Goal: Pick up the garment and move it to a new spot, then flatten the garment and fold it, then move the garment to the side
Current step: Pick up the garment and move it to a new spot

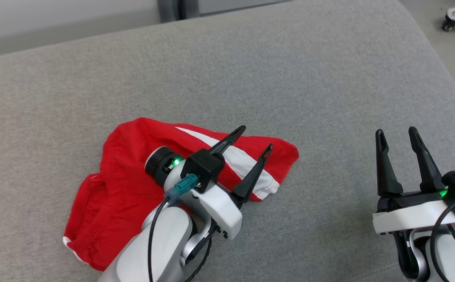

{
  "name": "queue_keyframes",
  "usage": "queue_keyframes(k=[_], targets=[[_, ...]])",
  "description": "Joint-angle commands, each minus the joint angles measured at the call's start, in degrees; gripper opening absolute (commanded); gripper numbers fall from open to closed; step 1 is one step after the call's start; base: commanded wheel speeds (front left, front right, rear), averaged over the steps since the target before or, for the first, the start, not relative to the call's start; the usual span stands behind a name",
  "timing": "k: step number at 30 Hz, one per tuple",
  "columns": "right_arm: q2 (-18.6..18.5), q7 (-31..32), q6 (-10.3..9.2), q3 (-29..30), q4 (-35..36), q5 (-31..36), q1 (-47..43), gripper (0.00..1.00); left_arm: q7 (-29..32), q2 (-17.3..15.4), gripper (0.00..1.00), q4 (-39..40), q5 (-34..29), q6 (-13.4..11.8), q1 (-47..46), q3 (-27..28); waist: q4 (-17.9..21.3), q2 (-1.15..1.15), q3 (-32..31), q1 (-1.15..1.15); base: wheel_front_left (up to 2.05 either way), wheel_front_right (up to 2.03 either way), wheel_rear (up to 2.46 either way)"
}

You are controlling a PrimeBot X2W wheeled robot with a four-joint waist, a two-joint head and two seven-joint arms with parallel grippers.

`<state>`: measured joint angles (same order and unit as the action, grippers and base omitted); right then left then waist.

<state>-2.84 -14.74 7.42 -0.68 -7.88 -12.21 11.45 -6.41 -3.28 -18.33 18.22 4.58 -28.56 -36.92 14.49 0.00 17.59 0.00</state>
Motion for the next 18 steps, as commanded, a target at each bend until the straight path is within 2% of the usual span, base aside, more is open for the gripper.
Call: queue_keyframes(k=[1,4,8,18], targets=[[-0.2,-0.5,0.13,0.1,-0.1,0.1,0.0,1.00,-0.6,-0.5,1.00,-0.2,0.2,0.2,0.6,0.2,-1.0,0.00,-1.3,0.00,0.00,0.00,0.00],[-0.2,-0.5,0.13,0.1,-0.6,0.8,-0.8,1.00,-1.7,-1.5,1.00,-0.5,0.7,-1.4,2.2,1.4,-2.3,0.00,-3.4,0.00,0.00,0.00,0.00],[-0.2,0.0,0.12,0.3,-0.7,1.4,-1.9,1.00,-3.4,-3.4,1.00,0.1,2.8,-4.8,5.3,5.6,-5.1,0.00,-6.2,0.00,0.00,0.00,0.00],[-0.8,2.2,0.12,0.1,-0.3,2.6,-4.2,1.00,-6.4,-10.2,1.00,1.8,7.4,-11.4,11.8,17.1,-10.1,0.00,-10.3,0.00,0.00,0.00,0.00]])
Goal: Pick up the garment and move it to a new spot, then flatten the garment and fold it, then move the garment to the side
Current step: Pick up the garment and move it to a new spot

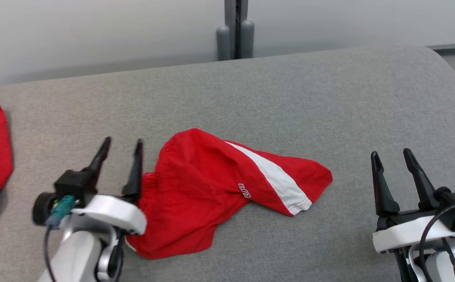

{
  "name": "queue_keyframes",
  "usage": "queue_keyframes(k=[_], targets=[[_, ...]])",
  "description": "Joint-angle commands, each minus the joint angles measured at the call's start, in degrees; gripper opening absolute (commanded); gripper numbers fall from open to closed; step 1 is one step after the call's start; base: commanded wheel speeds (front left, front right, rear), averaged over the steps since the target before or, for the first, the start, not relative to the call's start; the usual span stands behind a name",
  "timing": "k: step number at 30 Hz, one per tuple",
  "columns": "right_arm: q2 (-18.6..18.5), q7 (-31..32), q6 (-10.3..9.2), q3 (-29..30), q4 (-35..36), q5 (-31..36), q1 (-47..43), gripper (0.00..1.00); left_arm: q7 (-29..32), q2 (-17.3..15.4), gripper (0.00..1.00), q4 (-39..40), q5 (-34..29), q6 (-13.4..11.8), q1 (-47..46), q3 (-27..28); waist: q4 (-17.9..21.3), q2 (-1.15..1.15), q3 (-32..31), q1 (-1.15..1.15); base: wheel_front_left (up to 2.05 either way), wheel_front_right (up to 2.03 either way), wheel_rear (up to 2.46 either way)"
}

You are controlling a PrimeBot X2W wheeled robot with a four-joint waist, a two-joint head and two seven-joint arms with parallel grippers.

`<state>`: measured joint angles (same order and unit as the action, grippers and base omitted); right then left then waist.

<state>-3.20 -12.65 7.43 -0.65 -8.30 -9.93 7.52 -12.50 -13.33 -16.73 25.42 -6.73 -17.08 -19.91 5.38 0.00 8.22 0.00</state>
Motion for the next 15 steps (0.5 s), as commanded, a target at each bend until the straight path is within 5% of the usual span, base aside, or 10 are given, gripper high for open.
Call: queue_keyframes(k=[1,15], targets=[[-0.5,0.2,0.12,0.1,0.1,0.4,-0.5,1.00,-0.4,-0.9,1.00,0.4,0.4,-0.7,1.1,0.8,-1.4,0.00,-1.4,0.00,0.00,0.00,0.00],[-2.0,2.0,0.11,-1.5,-1.3,-0.2,-4.0,1.00,1.1,-5.3,1.00,7.7,3.0,-3.5,13.0,4.4,-2.9,0.00,-7.0,0.00,0.00,0.00,0.00]])
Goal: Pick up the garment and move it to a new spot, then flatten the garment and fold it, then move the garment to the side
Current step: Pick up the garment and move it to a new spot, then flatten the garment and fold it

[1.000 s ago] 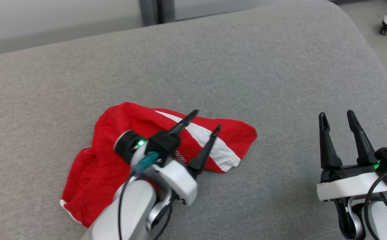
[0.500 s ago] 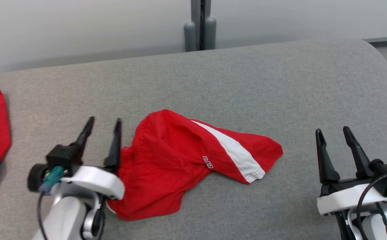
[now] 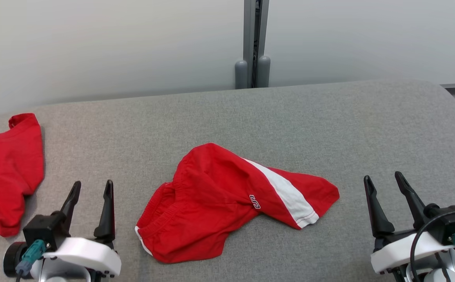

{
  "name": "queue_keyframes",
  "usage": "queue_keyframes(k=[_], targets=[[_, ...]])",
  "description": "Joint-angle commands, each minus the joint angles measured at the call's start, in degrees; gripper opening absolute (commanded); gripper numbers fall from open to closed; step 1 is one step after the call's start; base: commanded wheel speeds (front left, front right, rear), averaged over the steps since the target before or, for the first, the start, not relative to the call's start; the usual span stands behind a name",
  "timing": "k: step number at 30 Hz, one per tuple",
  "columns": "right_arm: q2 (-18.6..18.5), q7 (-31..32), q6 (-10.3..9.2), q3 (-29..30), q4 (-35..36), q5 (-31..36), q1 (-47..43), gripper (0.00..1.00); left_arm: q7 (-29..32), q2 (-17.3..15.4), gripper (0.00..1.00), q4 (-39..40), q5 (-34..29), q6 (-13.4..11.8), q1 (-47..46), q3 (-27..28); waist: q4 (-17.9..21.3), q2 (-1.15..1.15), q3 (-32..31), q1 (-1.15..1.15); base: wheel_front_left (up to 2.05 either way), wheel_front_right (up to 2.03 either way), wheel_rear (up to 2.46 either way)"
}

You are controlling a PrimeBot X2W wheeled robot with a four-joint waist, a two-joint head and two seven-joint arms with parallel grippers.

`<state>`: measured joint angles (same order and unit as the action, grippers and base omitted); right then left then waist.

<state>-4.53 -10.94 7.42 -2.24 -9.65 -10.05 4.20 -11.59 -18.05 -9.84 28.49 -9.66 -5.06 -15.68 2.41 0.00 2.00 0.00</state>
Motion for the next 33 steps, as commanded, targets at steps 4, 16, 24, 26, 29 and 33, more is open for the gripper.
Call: queue_keyframes(k=[4,16,24,26,29,33], targets=[[-0.7,0.8,0.13,-0.1,-0.2,-0.2,-1.7,1.00,0.8,-0.9,1.00,2.7,0.0,-1.7,3.5,0.1,0.2,0.00,-1.8,0.00,0.00,0.00,0.00],[-0.3,1.7,0.12,0.3,0.3,-0.2,-4.3,1.00,2.8,-2.3,1.00,8.4,0.2,-4.2,9.6,0.3,0.7,0.00,-3.9,0.00,0.00,0.00,0.00],[-0.3,2.2,0.13,0.7,0.3,-0.2,-4.8,1.00,4.0,-3.1,1.00,10.3,-0.1,-5.4,11.2,0.2,0.3,0.00,-4.2,0.00,0.00,0.00,0.00],[-0.3,2.1,0.13,0.6,0.3,-0.2,-4.8,1.00,4.2,-3.2,1.00,10.5,0.0,-5.6,11.3,0.1,0.2,0.00,-4.2,0.00,0.00,0.00,0.00],[-0.3,2.3,0.13,0.6,0.3,-0.1,-4.7,1.00,4.4,-3.3,1.00,10.8,0.0,-5.6,11.4,-0.1,0.1,0.00,-4.2,0.00,0.00,0.00,0.00],[-0.2,2.4,0.12,0.5,0.3,-0.1,-4.5,1.00,4.7,-3.5,1.00,11.2,0.0,-5.9,11.5,-0.2,0.1,0.00,-4.0,0.00,0.00,0.00,0.00]])
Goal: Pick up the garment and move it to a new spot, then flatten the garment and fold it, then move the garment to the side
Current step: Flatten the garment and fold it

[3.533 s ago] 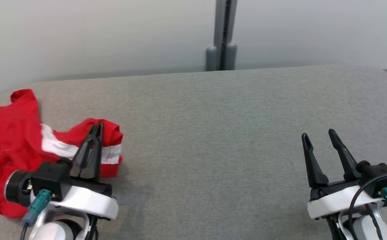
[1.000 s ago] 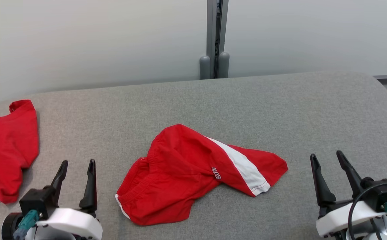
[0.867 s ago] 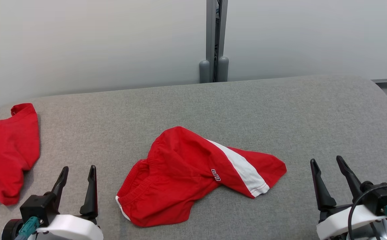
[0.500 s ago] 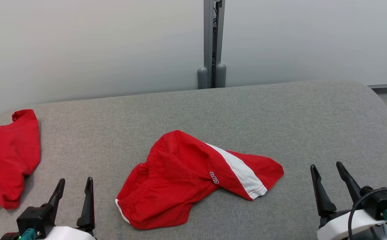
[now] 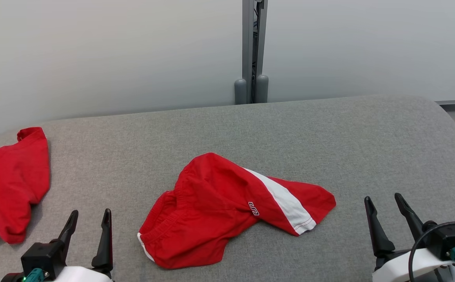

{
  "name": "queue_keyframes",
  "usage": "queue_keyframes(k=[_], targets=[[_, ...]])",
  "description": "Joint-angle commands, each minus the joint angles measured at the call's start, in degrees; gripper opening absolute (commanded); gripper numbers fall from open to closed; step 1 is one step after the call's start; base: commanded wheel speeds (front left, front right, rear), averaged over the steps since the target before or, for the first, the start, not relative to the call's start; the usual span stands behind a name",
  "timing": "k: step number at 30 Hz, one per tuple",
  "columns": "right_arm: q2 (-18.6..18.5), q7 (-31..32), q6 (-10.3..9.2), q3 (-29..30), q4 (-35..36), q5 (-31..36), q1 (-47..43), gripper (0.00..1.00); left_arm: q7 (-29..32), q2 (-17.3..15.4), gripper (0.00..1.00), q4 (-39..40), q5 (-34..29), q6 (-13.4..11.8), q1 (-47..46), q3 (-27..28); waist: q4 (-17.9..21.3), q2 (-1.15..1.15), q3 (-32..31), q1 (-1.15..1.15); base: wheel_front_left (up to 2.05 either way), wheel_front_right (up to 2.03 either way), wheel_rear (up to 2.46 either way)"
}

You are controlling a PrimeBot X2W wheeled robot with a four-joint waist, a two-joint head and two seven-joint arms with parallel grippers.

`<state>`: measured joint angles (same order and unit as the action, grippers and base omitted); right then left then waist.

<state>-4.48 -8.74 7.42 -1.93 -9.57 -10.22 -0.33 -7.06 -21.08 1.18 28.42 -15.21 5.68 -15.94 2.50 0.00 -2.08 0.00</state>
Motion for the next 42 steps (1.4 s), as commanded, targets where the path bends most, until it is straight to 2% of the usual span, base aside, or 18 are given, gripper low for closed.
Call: queue_keyframes(k=[1,15,19,24,28,30,31,34,38,42], targets=[[-0.2,0.1,0.12,0.2,0.2,0.0,0.0,1.00,0.3,-0.5,1.00,0.3,0.1,-0.4,0.7,0.0,0.0,0.00,0.1,0.00,0.00,0.00,0.00],[0.1,-0.1,0.12,0.4,0.1,0.1,-0.1,1.00,0.5,-1.0,1.00,0.9,-0.4,-0.7,-0.7,-0.4,-0.8,0.00,0.8,0.00,0.00,0.00,0.00],[0.1,0.2,0.12,0.6,0.6,0.2,0.4,1.00,0.8,-1.3,1.00,1.3,-1.2,0.7,-4.9,-1.2,-1.3,0.00,1.8,0.00,0.00,0.00,0.00],[0.0,0.4,0.13,0.1,2.0,0.4,2.5,1.00,2.0,-0.5,1.00,0.3,-2.2,4.3,-15.0,-3.7,-0.9,0.00,6.1,0.00,0.00,0.00,0.00],[-0.2,0.0,0.12,-0.7,2.9,0.7,4.8,1.00,4.3,1.5,1.00,-4.0,-1.9,8.1,-25.1,-6.4,0.4,0.00,10.7,0.00,0.00,0.00,0.00],[-0.2,-0.4,0.12,-1.2,2.9,0.6,6.0,1.00,6.1,2.9,1.00,-7.6,-1.3,10.6,-30.0,-8.0,1.3,0.00,12.8,0.00,0.00,0.00,0.00],[-0.1,-0.7,0.13,-1.7,2.8,0.5,7.1,1.00,8.1,3.9,1.00,-11.9,-0.7,13.1,-34.4,-9.4,2.4,0.00,14.6,0.00,0.00,0.00,0.00],[0.0,-1.4,0.12,-1.9,2.2,0.3,8.5,1.00,11.3,5.8,1.00,-19.1,1.1,16.9,-40.4,-11.2,3.9,0.00,16.7,0.00,0.00,0.00,0.00],[0.3,-2.2,0.12,-2.3,1.4,0.0,10.0,1.00,15.3,7.8,1.00,-28.9,3.0,20.0,-47.1,-12.5,5.6,0.00,19.0,0.00,0.00,0.00,0.00],[0.6,-3.2,0.12,-2.8,0.2,-0.3,10.8,1.00,19.2,8.7,1.00,-38.0,4.8,21.7,-52.2,-14.2,6.9,0.00,20.3,0.00,0.00,0.00,0.00]])
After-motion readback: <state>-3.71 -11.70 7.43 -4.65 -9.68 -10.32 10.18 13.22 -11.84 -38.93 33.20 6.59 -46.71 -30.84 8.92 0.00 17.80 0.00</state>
